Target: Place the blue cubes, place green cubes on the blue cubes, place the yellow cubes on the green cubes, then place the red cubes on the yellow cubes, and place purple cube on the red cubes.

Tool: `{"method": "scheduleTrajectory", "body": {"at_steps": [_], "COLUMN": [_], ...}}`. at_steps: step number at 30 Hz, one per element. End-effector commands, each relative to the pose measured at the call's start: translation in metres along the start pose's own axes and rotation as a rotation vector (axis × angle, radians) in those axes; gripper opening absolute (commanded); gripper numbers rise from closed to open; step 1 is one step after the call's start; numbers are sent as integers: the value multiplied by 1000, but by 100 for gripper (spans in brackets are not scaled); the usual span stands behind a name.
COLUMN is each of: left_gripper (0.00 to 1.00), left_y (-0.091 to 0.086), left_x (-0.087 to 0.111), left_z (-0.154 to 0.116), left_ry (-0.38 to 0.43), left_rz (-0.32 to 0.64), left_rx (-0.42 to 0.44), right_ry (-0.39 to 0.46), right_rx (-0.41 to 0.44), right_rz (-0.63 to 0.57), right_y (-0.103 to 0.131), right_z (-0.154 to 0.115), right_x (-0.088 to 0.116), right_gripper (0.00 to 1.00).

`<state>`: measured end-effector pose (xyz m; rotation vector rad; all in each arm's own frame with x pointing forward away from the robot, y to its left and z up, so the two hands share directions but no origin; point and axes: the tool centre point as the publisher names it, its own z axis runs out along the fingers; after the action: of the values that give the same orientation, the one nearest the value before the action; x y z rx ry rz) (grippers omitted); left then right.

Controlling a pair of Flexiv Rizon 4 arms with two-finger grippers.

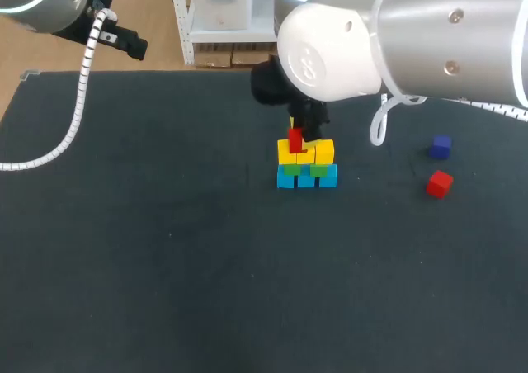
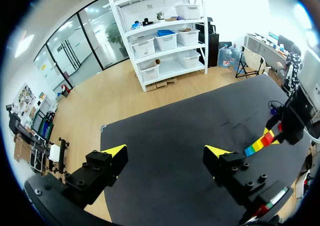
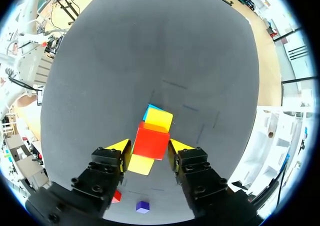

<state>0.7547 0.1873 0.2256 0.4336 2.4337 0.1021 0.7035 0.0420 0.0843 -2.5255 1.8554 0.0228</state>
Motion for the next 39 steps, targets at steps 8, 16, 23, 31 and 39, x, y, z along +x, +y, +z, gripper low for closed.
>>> {"method": "scheduleTrajectory", "body": {"at_steps": [8,16,23,31,39], "left_gripper": [100,100,100,100,100], "left_y": [1,1,1,1,1], "left_x": [0,0,0,0,0], "left_z": [-1,-1,-1,-1,-1], "left_ry": [0,0,0,0,0], "left_rz": [2,2,2,2,2], "left_rx": [2,2,2,2,2], "right_ry": [-21,-25,-37,-3,10], "right_rx": [3,1,-11,-46,-57], "right_rz": [10,12,75,128,183], "right_y": [0,0,2,4,-1], "right_z": [0,-2,-10,-15,-9], "right_x": [-1,-5,-27,-45,-40], "right_gripper": [96,84,100,99,100]}}
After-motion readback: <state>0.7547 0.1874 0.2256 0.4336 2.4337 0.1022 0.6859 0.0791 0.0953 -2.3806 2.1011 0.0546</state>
